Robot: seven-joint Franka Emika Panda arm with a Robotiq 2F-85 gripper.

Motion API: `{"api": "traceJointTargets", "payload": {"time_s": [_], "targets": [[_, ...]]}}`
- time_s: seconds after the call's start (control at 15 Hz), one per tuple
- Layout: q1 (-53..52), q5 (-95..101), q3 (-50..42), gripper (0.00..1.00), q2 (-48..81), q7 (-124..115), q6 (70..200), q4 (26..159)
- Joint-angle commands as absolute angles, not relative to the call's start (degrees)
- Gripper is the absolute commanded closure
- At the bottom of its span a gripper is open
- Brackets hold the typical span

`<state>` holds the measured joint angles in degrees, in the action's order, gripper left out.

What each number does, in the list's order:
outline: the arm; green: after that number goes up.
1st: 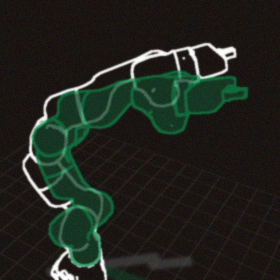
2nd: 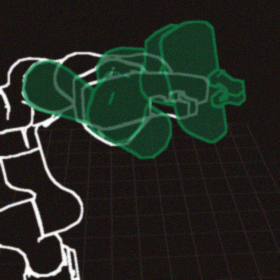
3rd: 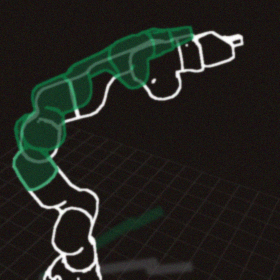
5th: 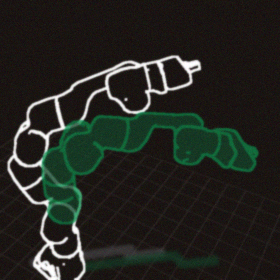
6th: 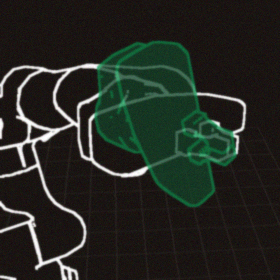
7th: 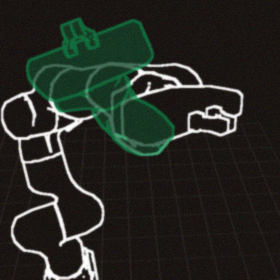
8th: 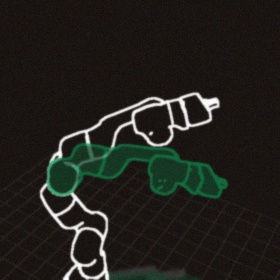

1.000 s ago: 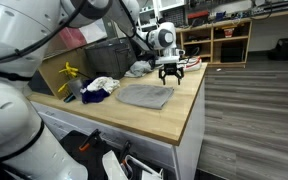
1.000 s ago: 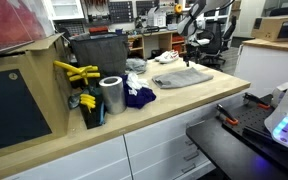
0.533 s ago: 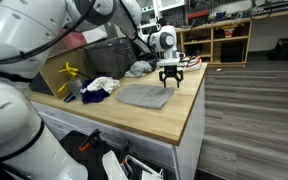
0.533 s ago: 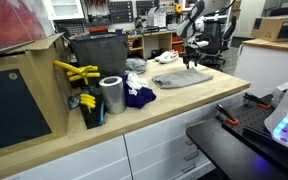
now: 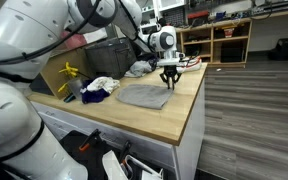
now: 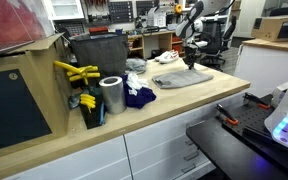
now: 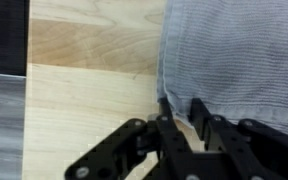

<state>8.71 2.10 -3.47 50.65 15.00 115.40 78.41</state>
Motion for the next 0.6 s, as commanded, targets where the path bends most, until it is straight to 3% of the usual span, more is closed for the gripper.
{"api": "traceJointTargets", "payload": {"time_s": [0.0, 0.53], "targets": [[9.2, 2.35, -2.9, 0.99, 51.42, 14.63, 112.25, 75.6], [8.68, 2.79, -2.19, 0.99, 48.18, 16.21, 111.79, 78.95]]}}
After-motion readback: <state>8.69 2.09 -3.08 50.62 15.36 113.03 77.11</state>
